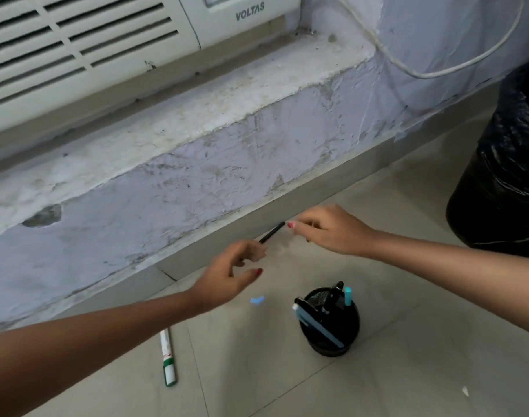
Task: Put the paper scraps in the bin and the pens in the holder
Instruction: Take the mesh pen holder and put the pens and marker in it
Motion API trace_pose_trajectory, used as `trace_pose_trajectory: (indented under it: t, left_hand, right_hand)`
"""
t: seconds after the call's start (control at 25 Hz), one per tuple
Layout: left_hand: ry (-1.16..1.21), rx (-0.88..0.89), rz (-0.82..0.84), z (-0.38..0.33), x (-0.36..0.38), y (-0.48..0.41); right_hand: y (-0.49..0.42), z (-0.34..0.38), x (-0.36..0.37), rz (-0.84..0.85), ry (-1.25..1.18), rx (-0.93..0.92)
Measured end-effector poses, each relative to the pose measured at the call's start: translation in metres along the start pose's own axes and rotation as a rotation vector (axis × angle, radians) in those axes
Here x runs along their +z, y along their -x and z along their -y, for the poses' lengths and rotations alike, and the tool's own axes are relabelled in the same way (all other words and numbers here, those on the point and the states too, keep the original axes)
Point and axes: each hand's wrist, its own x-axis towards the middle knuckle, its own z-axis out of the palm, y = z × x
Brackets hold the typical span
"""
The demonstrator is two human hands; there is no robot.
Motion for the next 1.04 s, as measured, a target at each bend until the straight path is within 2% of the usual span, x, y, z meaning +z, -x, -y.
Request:
trace_pose_trajectory:
  t: [0.08, 0.12, 0.2, 0.28, 0.36, 0.4, 0.48, 0.56, 0.64, 0.68, 0.72, 0.8, 0.84, 0.88, 0.96, 1.04]
  left_hand:
    - [-0.211, 0.009, 0.022, 0.032, -0.021, 0.008]
    - [-0.31, 0.019, 0.09, 0.048, -0.032, 0.015]
    - [-0.562, 0.085, 0.356, 0.074, -0.052, 0.032]
    - [-0.841, 0.137, 0.65, 0.089, -0.066, 0.047]
    - [-0.973, 0.137, 0.893, 0.095, -0.07, 0.059]
    - [-1.014, 0.163, 0.977, 0.098, -0.067, 0.067]
    - [-1.106, 0.354, 1.04, 0.106, -0.057, 0.085]
    - [-1.264, 0.567, 1.013, 0.117, -0.05, 0.095]
    - [-1.257, 0.673, 0.82, 0.119, -0.047, 0.093]
    - [-1.121, 0.61, 0.694, 0.107, -0.042, 0.089]
    - [-0.84, 0.457, 0.561, 0.087, -0.034, 0.083]
    - [-0.186, 0.152, 0.168, 0.036, -0.01, 0.069]
    - [0.056, 0.082, -0.016, 0.008, 0.0, 0.061]
    - [0.207, 0.073, -0.123, -0.02, 0.008, 0.052]
    - [0.24, 0.182, -0.186, -0.059, 0.019, 0.039]
    - [0.064, 0.303, -0.146, -0.072, 0.029, 0.029]
  right_hand:
    - [-0.036, -0.006, 0.022, 0.205, 0.223, -0.073]
    - [-0.052, -0.004, 0.036, 0.326, 0.316, -0.118]
    - [-0.077, -0.003, 0.071, 0.514, 0.483, -0.196]
    - [-0.094, -0.002, 0.106, 0.573, 0.673, -0.255]
    - [-0.102, -0.003, 0.127, 0.541, 0.798, -0.289]
    - [-0.106, -0.004, 0.131, 0.513, 0.821, -0.306]
    - [-0.108, -0.007, 0.134, 0.518, 0.818, -0.322]
    - [-0.102, -0.008, 0.13, 0.569, 0.762, -0.26]
    - [-0.091, -0.004, 0.113, 0.557, 0.644, -0.189]
    - [-0.085, 0.001, 0.098, 0.513, 0.553, -0.17]
    - [-0.077, 0.007, 0.078, 0.438, 0.43, -0.156]
    - [-0.054, 0.023, 0.031, 0.231, 0.124, -0.12]
    - [-0.04, 0.032, 0.01, 0.13, -0.04, -0.101]
    - [-0.021, 0.039, -0.009, 0.058, -0.19, -0.077]
    - [0.018, 0.048, -0.031, 0.023, -0.364, -0.056]
    - [0.05, 0.047, -0.031, 0.076, -0.344, -0.047]
